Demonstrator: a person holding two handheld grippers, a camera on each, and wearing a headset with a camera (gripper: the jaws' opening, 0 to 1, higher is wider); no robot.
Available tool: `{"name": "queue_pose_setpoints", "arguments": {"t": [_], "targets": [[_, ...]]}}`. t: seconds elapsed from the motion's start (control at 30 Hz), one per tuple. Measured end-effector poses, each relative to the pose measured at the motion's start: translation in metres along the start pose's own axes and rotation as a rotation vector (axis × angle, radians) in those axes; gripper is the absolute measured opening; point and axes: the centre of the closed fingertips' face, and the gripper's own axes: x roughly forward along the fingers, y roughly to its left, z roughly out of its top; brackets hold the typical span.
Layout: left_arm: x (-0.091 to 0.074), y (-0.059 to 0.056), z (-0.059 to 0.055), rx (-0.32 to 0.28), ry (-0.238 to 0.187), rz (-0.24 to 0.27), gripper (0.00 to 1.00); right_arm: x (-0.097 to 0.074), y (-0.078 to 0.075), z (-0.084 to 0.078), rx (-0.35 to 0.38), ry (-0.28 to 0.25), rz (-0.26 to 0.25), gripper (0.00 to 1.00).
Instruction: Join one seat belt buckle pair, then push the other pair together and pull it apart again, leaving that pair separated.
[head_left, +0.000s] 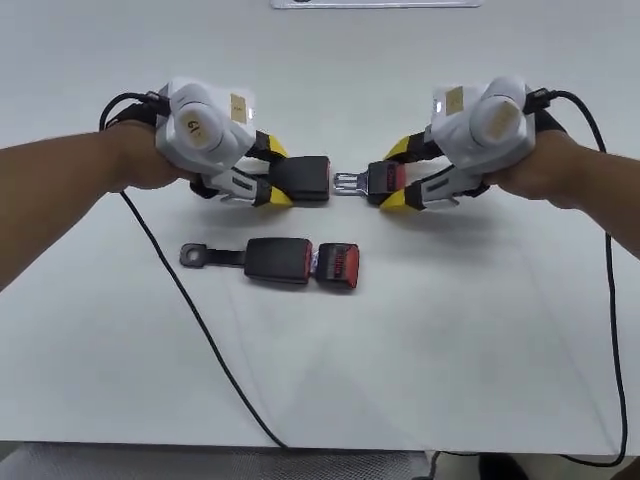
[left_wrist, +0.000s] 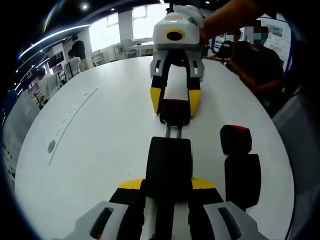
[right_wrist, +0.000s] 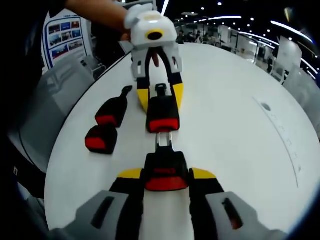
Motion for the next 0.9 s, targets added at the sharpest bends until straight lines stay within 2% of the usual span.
{"name": "queue_pose_setpoints", "arguments": {"t": [0.1,0.17,0.3,0.33,0.37,0.43,0.53,0.67,0.8,0.9], "targets": [[0.0,0.0,0.0,0.002,0.002,-0.002,0.34,0.003,0.0,0.005,0.004,-0.004,0.002,0.36],[0.0,0.0,0.0,0.004,0.004,-0.003,0.34,0.005,0.0,0.005,-0.025,0.007,0.001,0.36],[0.001,0.0,0.0,0.015,0.009,-0.008,0.34,0.012,0.002,0.016,-0.014,-0.018,0.009,0.36],[0.001,0.001,0.0,0.015,0.01,-0.008,0.34,0.012,0.001,0.015,-0.022,-0.006,0.006,0.35],[0.001,0.001,0.0,0.015,0.009,-0.008,0.34,0.012,-0.001,0.014,-0.062,0.009,-0.002,0.35],[0.001,0.0,0.0,0.013,0.007,-0.007,0.34,0.011,0.0,0.014,-0.034,-0.009,0.001,0.35],[0.001,0.0,0.0,0.017,0.014,-0.008,0.33,0.013,0.0,0.013,-0.003,-0.009,-0.004,0.35],[0.002,0.0,0.0,0.031,0.024,-0.013,0.33,0.014,0.0,0.015,-0.016,-0.006,-0.01,0.34],[0.002,-0.001,0.001,0.038,0.036,-0.016,0.33,0.018,-0.003,0.015,0.009,-0.018,-0.009,0.34],[0.002,-0.001,0.001,0.054,0.048,-0.028,0.33,0.026,0.0,0.024,0.004,-0.026,-0.01,0.34]]}}
